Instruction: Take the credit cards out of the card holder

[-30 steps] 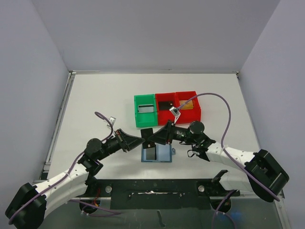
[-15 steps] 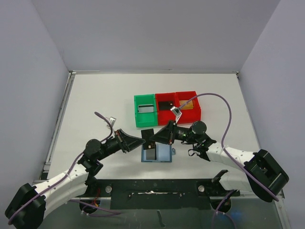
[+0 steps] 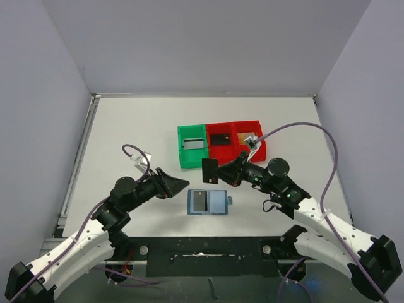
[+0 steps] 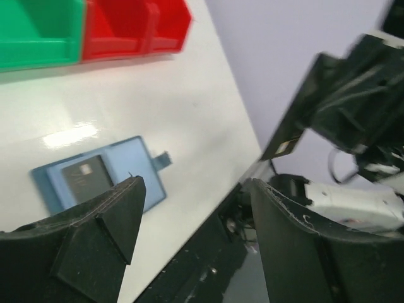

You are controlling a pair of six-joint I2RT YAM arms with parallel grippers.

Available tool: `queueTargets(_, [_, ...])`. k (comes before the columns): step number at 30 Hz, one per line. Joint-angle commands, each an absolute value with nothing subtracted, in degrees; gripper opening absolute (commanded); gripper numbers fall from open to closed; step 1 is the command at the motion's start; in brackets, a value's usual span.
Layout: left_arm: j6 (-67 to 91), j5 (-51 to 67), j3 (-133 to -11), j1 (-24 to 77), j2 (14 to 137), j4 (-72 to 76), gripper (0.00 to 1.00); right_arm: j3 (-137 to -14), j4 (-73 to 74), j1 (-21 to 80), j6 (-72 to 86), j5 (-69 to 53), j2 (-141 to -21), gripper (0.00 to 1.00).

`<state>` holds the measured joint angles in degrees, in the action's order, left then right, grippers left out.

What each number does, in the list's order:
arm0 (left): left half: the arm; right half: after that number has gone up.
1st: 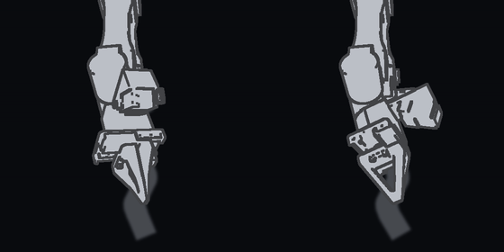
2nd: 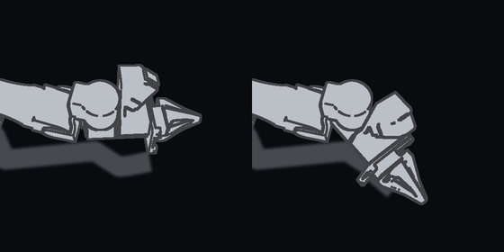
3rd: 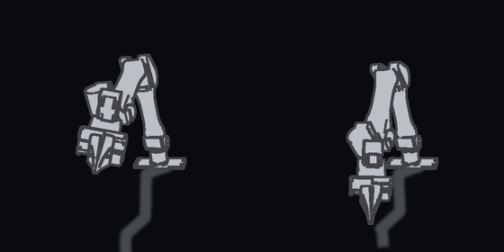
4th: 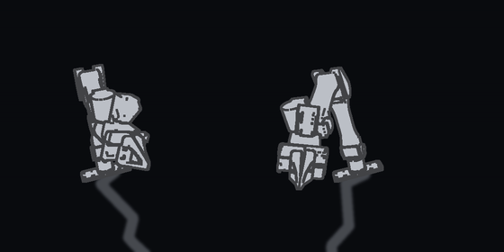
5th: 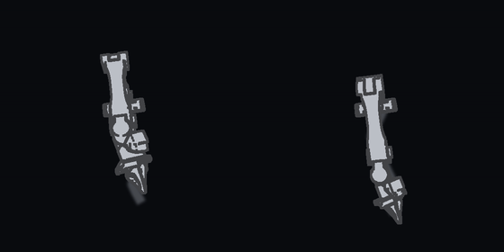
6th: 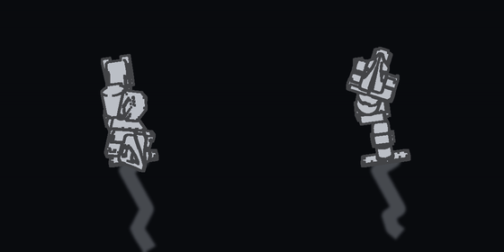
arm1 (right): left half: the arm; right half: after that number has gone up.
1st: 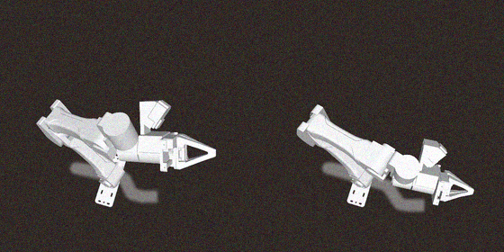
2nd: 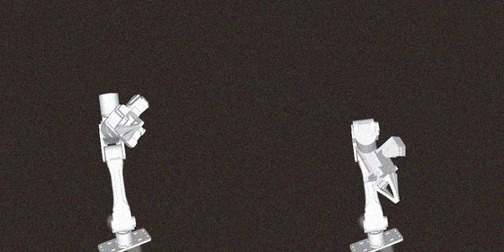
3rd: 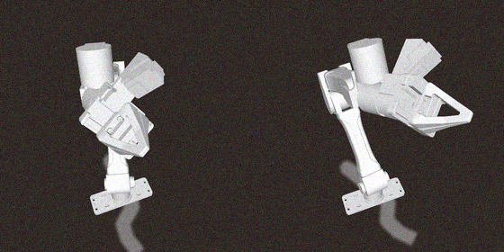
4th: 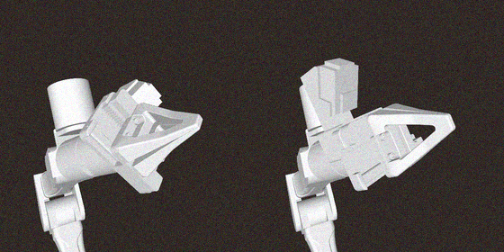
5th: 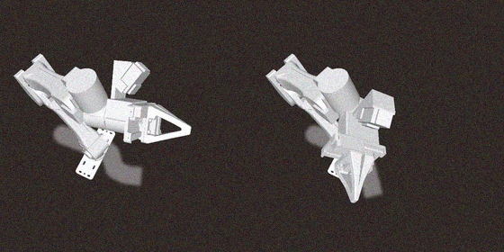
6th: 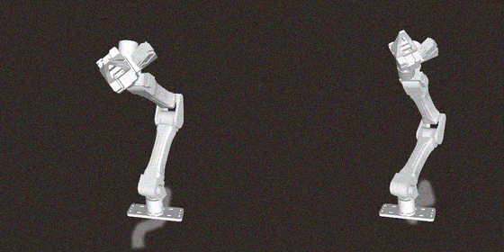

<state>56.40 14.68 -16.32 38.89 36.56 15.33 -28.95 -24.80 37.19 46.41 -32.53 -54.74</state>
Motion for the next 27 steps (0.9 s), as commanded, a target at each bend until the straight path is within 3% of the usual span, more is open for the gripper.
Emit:
queueTargets(1, [49.6,1.0,-22.4,38.6,33.0,-6.2,0.68,-32.3,-10.4,38.4,29.4,-8.1,-44.2,0.0])
queueTargets(7, [43.3,-8.1,-31.5,38.3,35.0,-18.9,0.69,-34.7,-2.3,42.7,-8.5,4.4,-42.0,0.0])
queueTargets(13, [34.5,-13.9,-43.1,36.0,42.5,-30.2,0.74,-40.8,4.2,41.9,-21.8,13.0,-52.4,0.0])
queueTargets(20, [25.0,-6.3,-47.6,20.5,47.6,-31.5,0.79,-45.8,2.4,32.5,-30.9,-0.3,-64.1,0.0])
queueTargets(24, [20.9,3.0,-44.2,8.9,47.8,-25.6,0.8,-49.7,1.2,29.7,-33.4,-6.6,-71.9,0.0])
queueTargets(27, [20.0,1.9,-38.6,5.9,46.5,-21.1,0.8,-52.3,-0.7,29.0,-35.2,-8.8,-77.2,0.0])
